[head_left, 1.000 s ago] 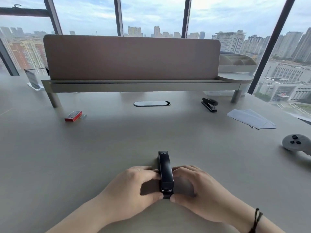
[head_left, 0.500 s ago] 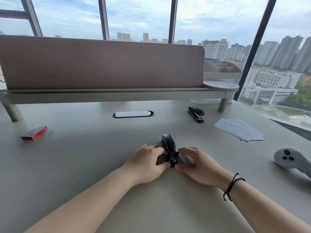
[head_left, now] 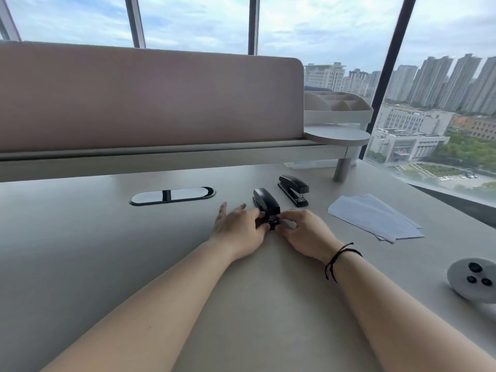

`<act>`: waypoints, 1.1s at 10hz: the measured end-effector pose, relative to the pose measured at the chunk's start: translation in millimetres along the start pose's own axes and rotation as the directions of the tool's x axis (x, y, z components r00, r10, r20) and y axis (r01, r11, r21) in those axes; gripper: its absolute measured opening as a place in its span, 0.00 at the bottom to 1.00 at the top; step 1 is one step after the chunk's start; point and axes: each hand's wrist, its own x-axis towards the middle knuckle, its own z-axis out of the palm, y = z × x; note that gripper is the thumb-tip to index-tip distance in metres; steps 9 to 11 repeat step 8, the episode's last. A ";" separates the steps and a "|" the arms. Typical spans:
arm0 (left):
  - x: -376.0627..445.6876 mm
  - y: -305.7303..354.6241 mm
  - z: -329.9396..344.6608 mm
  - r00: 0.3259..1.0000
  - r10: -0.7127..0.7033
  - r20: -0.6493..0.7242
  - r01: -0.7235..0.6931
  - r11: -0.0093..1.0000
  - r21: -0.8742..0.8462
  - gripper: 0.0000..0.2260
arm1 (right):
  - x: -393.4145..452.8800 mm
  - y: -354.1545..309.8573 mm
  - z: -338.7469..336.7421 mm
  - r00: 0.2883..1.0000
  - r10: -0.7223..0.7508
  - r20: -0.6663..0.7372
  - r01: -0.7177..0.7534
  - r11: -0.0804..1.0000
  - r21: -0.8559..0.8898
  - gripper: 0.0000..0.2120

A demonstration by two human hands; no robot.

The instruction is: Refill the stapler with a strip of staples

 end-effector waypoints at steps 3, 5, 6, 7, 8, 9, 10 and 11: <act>47.1 3.7 15.9 0.999 -0.002 -0.043 0.003 1.000 0.013 0.17 | 38.6 18.8 10.3 0.977 0.140 -0.163 -0.120 0.984 0.129 0.10; 43.2 10.6 12.5 0.999 0.008 -0.040 -0.006 0.999 0.044 0.16 | 35.0 15.1 6.3 0.973 0.132 -0.188 -0.107 0.985 0.138 0.10; 35.6 11.7 10.9 1.000 0.002 -0.027 -0.001 1.000 0.025 0.18 | 30.8 10.7 3.6 0.972 0.144 -0.186 -0.116 0.981 0.153 0.11; 21.9 10.8 6.4 0.999 0.007 -0.032 -0.011 0.992 -0.123 0.21 | 25.6 7.4 1.5 0.973 0.129 -0.189 -0.101 0.984 0.149 0.11; 4.7 7.5 5.8 0.999 0.009 -0.045 -0.018 0.982 -0.190 0.20 | 18.7 4.9 -2.0 0.966 0.179 -0.187 -0.148 0.975 0.167 0.14; 4.7 7.5 5.8 0.999 0.009 -0.045 -0.018 0.982 -0.190 0.20 | 18.7 4.9 -2.0 0.966 0.179 -0.187 -0.148 0.975 0.167 0.14; 4.7 7.5 5.8 0.999 0.009 -0.045 -0.018 0.982 -0.190 0.20 | 18.7 4.9 -2.0 0.966 0.179 -0.187 -0.148 0.975 0.167 0.14; 4.7 7.5 5.8 0.999 0.009 -0.045 -0.018 0.982 -0.190 0.20 | 18.7 4.9 -2.0 0.966 0.179 -0.187 -0.148 0.975 0.167 0.14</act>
